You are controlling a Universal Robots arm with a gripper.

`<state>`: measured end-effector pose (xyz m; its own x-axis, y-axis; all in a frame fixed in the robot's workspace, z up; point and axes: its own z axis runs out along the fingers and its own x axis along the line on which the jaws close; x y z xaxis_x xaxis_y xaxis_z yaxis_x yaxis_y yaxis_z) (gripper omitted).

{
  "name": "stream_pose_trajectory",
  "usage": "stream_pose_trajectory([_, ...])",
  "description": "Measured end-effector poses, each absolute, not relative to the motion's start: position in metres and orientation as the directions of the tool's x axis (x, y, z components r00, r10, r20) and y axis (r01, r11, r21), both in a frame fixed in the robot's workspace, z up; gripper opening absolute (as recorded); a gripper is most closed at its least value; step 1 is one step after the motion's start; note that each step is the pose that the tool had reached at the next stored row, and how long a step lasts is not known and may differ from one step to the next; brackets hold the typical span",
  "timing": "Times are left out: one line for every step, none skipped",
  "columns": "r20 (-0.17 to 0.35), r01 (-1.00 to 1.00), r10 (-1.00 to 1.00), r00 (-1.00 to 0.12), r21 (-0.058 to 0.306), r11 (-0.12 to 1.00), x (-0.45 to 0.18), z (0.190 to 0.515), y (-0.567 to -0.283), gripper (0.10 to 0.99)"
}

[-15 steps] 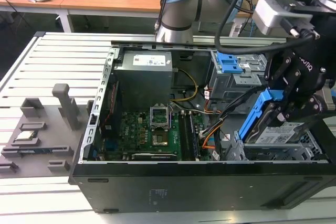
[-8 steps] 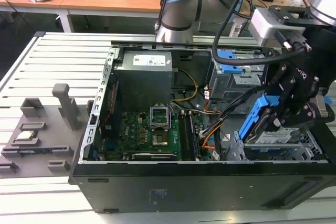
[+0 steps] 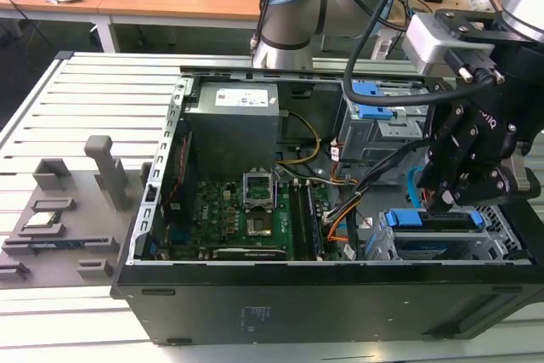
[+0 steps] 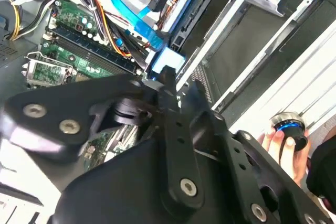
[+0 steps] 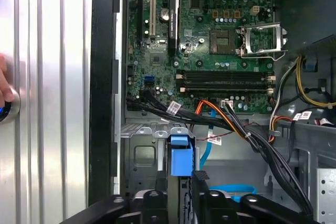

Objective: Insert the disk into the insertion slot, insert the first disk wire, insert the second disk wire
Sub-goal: 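Insert the disk into the insertion slot, then insert the first disk wire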

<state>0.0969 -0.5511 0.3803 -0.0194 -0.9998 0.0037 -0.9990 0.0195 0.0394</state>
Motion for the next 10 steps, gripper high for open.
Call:
stream_pose_trajectory([0.004,-0.999,-1.0,-0.019,0.039,0.019,0.0969,0.3803,-0.5511,0.294])
stream_pose_trajectory([0.004,-0.999,-1.0,-0.019,0.039,0.019,0.0969,0.3803,-0.5511,0.294])
stream_pose_trajectory([0.004,-0.999,-1.0,-0.019,0.039,0.02,0.0969,0.3803,-0.551,0.114])
stream_pose_trajectory([0.004,-0.999,-1.0,-0.019,0.039,0.019,0.0968,0.3803,-0.5511,0.106])
stream_pose_trajectory([0.004,-0.999,-1.0,-0.019,0.039,0.02,0.0969,0.3803,-0.5511,0.106])
stream_pose_trajectory([0.004,-0.999,-1.0,-0.019,0.039,0.019,0.0969,0.3803,-0.5511,0.106])
stream_pose_trajectory([0.004,-0.999,-1.0,-0.019,0.039,0.019,0.0969,0.3803,-0.551,0.106])
stream_pose_trajectory([0.004,-0.999,-1.0,-0.019,0.039,0.019,0.0969,0.3803,-0.551,0.106])
stream_pose_trajectory([0.004,-0.999,-1.0,-0.019,0.039,0.019,0.0969,0.3802,-0.551,0.106])
stream_pose_trajectory([0.004,-0.999,-1.0,-0.019,0.039,0.019,0.0969,0.3803,-0.551,0.106])
